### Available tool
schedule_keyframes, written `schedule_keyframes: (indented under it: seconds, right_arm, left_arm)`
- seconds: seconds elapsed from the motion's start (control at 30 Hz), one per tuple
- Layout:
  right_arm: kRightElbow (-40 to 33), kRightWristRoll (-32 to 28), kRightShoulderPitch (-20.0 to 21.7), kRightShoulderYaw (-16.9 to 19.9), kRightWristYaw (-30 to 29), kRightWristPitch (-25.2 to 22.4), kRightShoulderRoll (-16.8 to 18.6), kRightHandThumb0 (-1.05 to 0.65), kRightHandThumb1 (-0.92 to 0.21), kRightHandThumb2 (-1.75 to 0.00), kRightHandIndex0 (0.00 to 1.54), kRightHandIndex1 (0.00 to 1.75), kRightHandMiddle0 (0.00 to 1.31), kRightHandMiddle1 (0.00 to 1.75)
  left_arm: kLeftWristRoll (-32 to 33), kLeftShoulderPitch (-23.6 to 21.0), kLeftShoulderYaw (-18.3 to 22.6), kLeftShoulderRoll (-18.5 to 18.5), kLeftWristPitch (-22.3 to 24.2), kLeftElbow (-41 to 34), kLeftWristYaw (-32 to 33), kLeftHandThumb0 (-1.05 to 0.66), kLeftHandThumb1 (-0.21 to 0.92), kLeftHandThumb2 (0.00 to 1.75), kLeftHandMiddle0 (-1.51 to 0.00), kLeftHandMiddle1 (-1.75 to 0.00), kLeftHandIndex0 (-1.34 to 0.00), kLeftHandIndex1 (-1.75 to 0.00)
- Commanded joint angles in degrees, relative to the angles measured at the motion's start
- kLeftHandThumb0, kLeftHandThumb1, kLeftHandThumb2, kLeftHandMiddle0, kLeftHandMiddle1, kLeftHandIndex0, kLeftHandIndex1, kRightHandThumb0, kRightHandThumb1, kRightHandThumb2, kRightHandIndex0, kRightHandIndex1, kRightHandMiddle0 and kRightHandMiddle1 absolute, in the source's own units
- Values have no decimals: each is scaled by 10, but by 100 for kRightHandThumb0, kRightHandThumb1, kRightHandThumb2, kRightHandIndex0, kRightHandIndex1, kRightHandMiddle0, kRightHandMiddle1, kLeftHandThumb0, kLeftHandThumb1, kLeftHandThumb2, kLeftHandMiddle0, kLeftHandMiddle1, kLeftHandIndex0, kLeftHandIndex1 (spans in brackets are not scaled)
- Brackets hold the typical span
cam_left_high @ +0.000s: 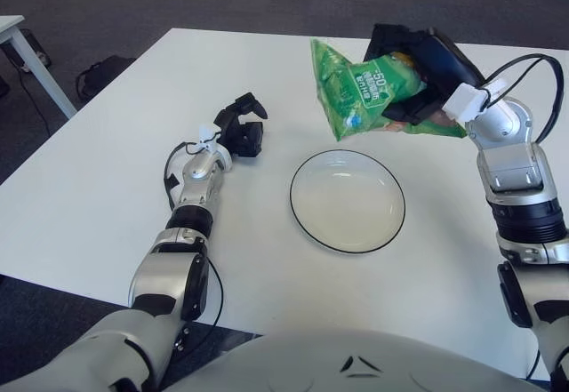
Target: Put the snack into the plate.
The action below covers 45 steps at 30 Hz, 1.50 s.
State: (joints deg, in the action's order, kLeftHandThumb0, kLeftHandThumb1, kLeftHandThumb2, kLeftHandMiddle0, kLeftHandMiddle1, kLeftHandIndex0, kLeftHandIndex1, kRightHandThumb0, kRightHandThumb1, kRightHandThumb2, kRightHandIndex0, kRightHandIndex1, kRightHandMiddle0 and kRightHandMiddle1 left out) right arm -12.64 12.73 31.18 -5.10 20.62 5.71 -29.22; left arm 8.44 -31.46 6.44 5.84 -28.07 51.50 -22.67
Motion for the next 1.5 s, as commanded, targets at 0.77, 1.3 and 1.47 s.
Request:
schedule_keyframes:
  seconds: [0.77,1.3,1.47]
  right_arm:
    - [-131,-77,-81,-62,237,-99,-77,-21,-44,-103,28,162,58,152]
    - [19,-65,-45,-97,352,170,-131,-92,-65,-54,0,3,0,45]
    - [38,-47,-34,-98,345,203,-132,-95,-66,-48,0,0,0,25]
  left_arm:
    - [-27,71,-22,-26,12,7,37,-47,34,128,-125,-175,-59,-175]
    - [-36,83,-31,-31,13,-21,61,-49,28,136,-124,-175,-64,-175]
    - [-37,85,-33,-30,21,-26,62,-50,27,137,-124,-175,-65,-175]
